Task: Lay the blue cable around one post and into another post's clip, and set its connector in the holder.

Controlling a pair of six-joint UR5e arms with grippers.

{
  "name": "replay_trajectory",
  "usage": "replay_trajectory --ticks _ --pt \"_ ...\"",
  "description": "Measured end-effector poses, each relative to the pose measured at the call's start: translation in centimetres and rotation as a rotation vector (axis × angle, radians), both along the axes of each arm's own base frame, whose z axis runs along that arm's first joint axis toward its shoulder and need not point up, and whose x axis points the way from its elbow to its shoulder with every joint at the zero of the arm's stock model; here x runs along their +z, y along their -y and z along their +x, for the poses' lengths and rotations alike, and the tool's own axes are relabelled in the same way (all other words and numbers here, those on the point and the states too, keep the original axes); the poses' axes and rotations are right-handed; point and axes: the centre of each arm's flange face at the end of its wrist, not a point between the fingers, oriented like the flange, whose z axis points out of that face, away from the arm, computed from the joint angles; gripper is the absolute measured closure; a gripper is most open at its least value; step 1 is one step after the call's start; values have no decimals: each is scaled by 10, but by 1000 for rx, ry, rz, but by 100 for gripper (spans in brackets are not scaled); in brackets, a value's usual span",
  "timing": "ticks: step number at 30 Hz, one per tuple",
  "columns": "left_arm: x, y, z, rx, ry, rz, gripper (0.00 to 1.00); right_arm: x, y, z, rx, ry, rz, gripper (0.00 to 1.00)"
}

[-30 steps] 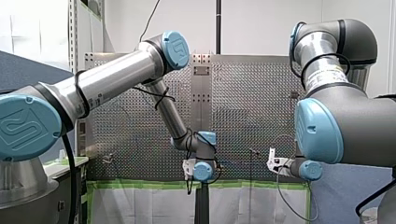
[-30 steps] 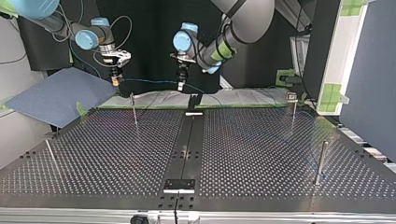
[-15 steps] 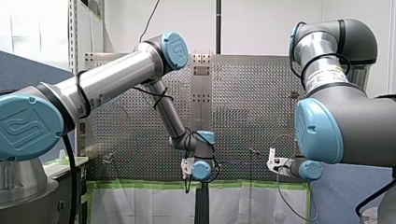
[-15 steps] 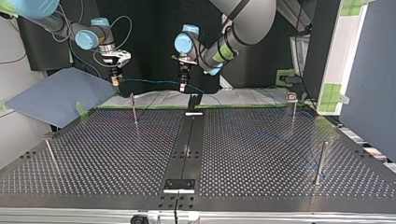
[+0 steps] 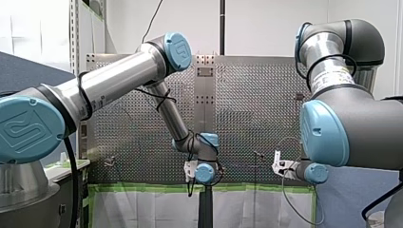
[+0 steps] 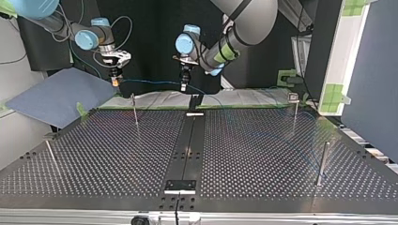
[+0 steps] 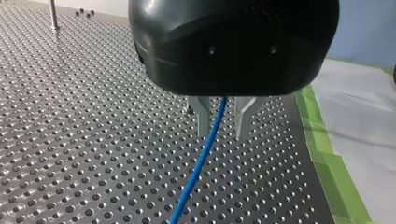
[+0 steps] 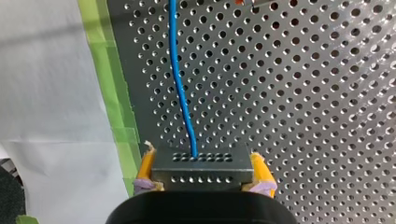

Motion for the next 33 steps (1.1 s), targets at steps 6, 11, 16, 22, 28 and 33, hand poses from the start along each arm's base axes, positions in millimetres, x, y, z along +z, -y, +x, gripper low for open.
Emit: replay_trajectory --ticks 6,11,16,22,28,33 --pt "0 0 0 -5 -1 0 71 0 0 -1 -1 0 0 100" --pt "0 1 0 -6 -1 -2 74 0 0 0 -1 0 -1 100" --pt "0 1 0 -6 -1 0 96 0 1 0 -1 0 -1 100" --pt "0 2 -1 -16 -1 0 100 0 1 -1 -1 0 -1 100" --pt "-1 4 -2 -33 -3 -1 100 0 0 0 -1 0 0 100" --pt "-1 6 -3 -45 -2 -5 100 0 1 -2 -3 0 -1 100"
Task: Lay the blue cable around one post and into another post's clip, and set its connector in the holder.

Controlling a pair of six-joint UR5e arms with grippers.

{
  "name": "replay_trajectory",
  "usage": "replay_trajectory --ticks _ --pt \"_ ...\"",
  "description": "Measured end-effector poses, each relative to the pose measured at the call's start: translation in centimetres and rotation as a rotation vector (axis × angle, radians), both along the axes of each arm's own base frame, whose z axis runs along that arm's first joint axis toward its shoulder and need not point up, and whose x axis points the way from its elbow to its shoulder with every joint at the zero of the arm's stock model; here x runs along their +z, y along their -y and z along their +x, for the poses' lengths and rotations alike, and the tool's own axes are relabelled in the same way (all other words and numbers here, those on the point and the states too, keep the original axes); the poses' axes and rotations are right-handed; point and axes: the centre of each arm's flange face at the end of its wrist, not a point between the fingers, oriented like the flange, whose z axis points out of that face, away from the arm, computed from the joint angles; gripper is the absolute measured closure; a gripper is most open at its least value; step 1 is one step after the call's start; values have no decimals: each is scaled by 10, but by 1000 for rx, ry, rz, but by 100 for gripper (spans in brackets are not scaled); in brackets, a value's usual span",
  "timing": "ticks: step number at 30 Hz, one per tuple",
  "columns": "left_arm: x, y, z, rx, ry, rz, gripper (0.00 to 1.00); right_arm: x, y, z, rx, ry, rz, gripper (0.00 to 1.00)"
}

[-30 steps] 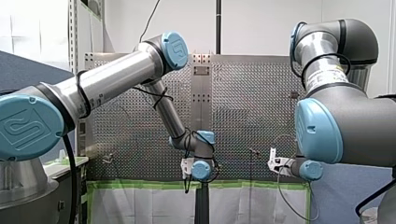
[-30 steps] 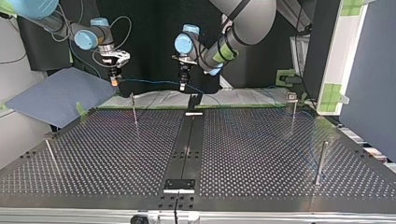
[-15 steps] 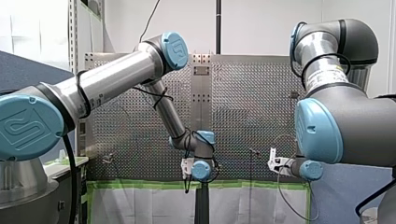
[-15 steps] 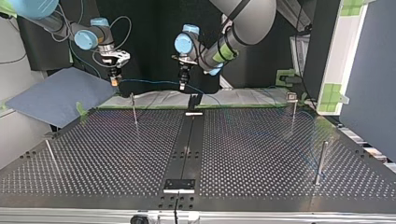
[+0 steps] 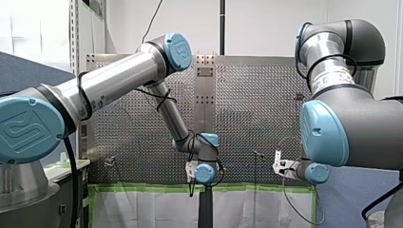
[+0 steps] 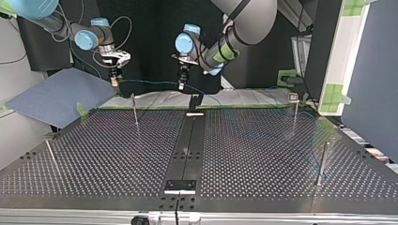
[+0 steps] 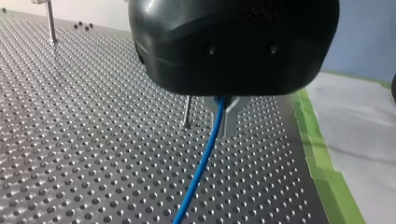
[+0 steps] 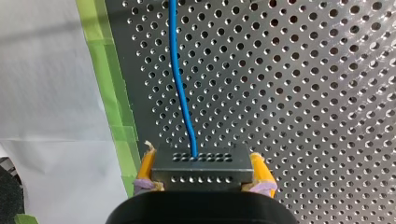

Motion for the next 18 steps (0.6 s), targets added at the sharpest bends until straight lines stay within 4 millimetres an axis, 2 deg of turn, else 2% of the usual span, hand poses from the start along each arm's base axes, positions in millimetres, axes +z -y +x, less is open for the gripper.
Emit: replay_trajectory --ticks 11,12,18 --pt "1 7 -2 -51 5 -12 100 1 1 -3 -11 -2 -2 100" --pt "1 7 -2 -50 6 -12 93 1 2 -3 -11 -2 -2 100" --pt "1 5 -2 -31 6 -9 91 1 2 -4 -13 0 -2 100"
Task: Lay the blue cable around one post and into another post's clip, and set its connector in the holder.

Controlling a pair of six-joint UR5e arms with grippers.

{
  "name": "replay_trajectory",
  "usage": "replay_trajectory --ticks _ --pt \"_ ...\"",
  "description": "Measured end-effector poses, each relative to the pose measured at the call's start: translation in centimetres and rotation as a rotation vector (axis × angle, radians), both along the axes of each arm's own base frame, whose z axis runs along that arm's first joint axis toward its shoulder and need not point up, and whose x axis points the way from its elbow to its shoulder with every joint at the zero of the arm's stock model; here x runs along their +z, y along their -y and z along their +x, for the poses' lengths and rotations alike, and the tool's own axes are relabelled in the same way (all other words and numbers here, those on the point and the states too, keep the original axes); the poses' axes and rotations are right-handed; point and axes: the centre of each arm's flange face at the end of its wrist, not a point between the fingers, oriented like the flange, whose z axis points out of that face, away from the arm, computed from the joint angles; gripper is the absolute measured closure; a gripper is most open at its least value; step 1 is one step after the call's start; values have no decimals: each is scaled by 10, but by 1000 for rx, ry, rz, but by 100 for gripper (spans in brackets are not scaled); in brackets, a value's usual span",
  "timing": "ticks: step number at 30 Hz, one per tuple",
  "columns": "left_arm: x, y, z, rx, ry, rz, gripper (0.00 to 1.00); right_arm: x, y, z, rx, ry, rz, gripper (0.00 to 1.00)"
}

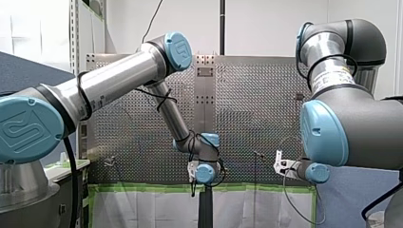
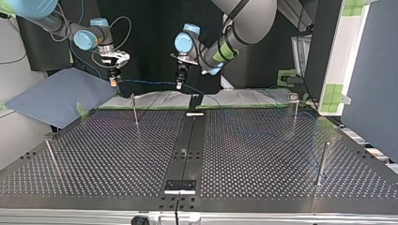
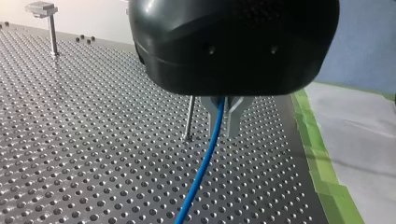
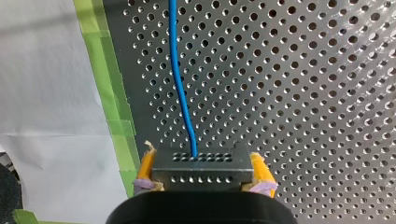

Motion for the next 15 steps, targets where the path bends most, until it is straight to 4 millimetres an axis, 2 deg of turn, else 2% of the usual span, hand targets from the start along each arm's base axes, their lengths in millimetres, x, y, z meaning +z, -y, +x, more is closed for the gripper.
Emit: replay_trajectory --ticks 4,6,7,9,10,12,15 --pt "0 0 -1 -1 1 3 88 0 0 0 -1 0 0 100" --pt "0 1 -1 -3 1 5 78 0 0 0 -2 0 0 100" --pt "0 1 -2 -4 2 6 78 0 0 0 -2 0 0 100" --pt "0 2 -2 -6 2 9 69 0 0 -1 -4 -1 0 100" --pt "0 2 -3 -7 2 11 69 0 0 -1 -6 -1 0 100" --pt "0 3 -4 -10 1 14 61 0 0 -1 -11 -3 0 100" --pt "0 4 -6 -11 0 19 58 0 1 -2 -15 -4 -1 100"
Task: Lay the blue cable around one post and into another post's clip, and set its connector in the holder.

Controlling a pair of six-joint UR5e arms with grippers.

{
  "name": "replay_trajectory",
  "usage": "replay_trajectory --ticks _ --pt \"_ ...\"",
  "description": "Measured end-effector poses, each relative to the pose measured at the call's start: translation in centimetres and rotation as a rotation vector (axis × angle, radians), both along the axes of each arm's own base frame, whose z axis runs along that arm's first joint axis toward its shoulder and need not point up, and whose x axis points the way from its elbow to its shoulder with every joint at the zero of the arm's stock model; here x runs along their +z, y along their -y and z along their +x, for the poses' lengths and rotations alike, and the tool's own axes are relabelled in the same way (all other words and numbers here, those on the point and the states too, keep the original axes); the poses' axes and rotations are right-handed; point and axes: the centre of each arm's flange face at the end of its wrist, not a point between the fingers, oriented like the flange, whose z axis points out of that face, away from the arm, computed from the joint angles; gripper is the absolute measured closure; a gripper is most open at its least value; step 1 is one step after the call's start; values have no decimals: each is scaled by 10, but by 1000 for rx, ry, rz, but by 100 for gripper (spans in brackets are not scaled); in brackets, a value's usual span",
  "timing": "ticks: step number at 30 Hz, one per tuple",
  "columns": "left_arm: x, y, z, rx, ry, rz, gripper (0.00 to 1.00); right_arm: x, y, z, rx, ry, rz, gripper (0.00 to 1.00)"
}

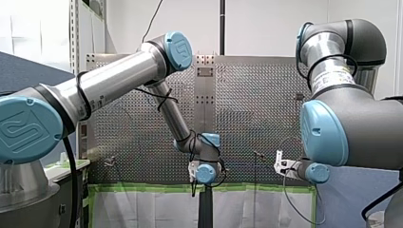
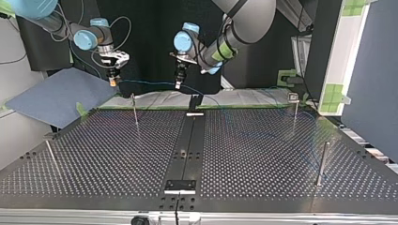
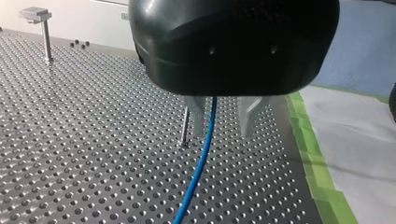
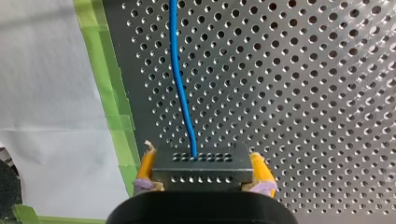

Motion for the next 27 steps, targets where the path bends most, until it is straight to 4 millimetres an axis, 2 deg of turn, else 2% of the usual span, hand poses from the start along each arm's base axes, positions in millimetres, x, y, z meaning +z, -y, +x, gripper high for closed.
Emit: replay_trajectory --ticks 11,17,19,20,21,22,24,27 --pt "0 0 -1 1 -5 9 58 0 0 0 -2 -1 0 100" --pt "0 0 -1 1 -5 5 75 0 0 0 -2 -1 1 100" --pt "0 0 -1 0 -5 4 75 0 0 0 -2 -1 1 100" --pt "0 0 -1 0 -5 4 81 0 0 0 -2 -1 0 100" --pt "0 0 -1 0 -5 5 93 0 0 0 -2 -1 0 100" --pt "0 0 -1 0 -5 5 93 0 0 0 -2 -1 0 100" --pt "0 -1 0 0 -5 5 100 0 0 0 -2 -1 0 100" --pt "0 0 0 -1 -5 4 100 0 0 0 -2 -1 1 100"
